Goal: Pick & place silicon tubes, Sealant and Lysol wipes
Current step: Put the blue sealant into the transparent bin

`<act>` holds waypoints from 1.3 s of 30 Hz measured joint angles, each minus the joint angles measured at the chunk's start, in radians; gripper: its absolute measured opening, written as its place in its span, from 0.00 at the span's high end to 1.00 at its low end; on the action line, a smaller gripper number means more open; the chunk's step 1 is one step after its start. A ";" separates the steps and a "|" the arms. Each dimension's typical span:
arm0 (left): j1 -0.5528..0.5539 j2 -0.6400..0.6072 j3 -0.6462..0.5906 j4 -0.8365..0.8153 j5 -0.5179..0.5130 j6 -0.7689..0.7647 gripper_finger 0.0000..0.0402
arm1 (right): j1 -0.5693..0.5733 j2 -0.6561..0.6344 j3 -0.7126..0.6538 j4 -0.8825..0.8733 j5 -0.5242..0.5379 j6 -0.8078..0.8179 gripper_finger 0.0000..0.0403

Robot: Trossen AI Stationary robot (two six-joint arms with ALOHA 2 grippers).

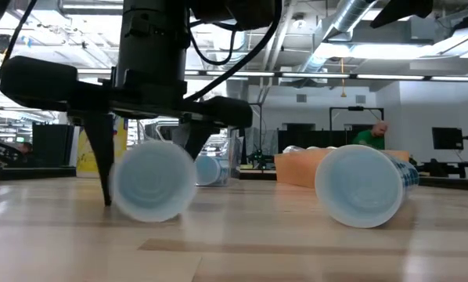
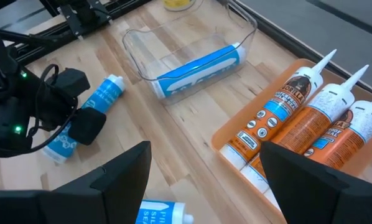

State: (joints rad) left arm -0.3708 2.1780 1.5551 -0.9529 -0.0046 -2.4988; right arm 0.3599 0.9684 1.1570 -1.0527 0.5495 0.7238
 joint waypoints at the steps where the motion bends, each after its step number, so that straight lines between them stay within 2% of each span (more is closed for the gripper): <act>1: 0.000 0.000 0.000 0.000 -0.001 0.000 0.48 | 0.000 0.000 0.000 -0.001 0.000 0.000 0.27; 9: -0.030 -0.037 0.007 -0.067 -0.009 0.001 0.50 | 0.000 0.000 0.000 -0.002 0.004 0.001 0.27; 14: -0.072 -0.086 0.052 -0.188 0.005 -0.004 0.50 | 0.000 0.000 0.000 -0.002 0.007 0.001 0.27; 18: -0.098 -0.109 0.154 -0.335 -0.062 -0.007 0.50 | 0.000 0.000 0.000 -0.002 0.027 0.001 0.27; 23: -0.115 -0.120 0.376 -0.601 -0.164 0.018 0.50 | 0.000 0.000 0.000 -0.002 0.029 0.001 0.27; 27: -0.083 -0.157 0.435 -0.619 -0.339 0.133 0.50 | 0.000 0.000 0.000 -0.002 0.029 0.001 0.27; 30: -0.027 -0.195 0.440 -0.617 -0.418 0.238 0.50 | 0.000 0.000 0.000 -0.002 0.029 0.001 0.27; 39: 0.252 -0.267 0.439 -0.619 -0.498 0.745 0.50 | 0.000 0.000 0.000 0.012 0.028 0.035 0.27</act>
State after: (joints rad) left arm -0.1188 1.9109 1.9942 -1.5720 -0.5030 -1.7543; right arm 0.3595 0.9684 1.1568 -1.0404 0.5778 0.7593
